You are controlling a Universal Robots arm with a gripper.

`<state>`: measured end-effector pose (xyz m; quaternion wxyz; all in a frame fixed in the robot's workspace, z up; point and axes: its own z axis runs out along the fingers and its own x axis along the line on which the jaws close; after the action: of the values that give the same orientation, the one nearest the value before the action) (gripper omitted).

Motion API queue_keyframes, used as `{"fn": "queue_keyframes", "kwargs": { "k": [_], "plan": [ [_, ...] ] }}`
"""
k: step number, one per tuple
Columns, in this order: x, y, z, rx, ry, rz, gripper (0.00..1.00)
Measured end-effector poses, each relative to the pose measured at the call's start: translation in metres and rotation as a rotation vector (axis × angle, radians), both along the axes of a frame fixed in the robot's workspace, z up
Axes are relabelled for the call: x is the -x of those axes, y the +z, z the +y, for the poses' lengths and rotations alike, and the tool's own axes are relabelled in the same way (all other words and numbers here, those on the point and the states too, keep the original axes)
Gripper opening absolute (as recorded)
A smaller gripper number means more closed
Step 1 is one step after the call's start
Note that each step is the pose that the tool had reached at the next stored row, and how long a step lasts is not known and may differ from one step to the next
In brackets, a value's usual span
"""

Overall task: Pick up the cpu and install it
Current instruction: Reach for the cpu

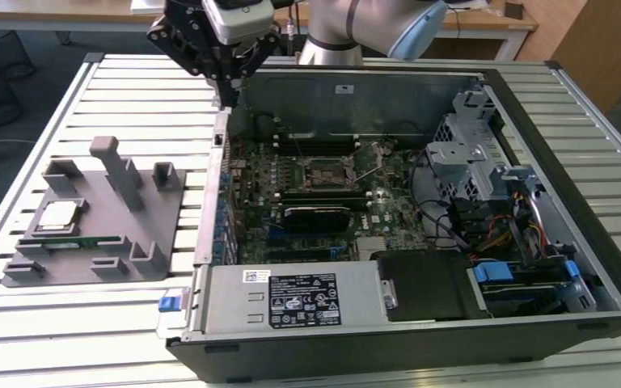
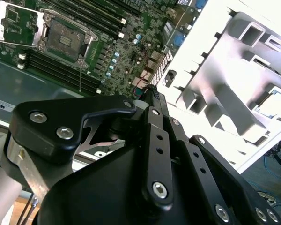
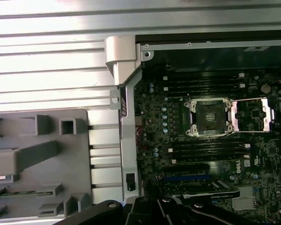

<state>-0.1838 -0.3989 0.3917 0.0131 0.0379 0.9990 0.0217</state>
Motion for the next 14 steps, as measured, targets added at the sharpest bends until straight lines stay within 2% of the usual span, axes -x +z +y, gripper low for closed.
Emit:
{"fn": "queue_keyframes", "kwargs": {
  "k": [14],
  "plan": [
    [0.0039,-0.0002,0.0,0.0,0.0,0.0,0.11]
  ]
}}
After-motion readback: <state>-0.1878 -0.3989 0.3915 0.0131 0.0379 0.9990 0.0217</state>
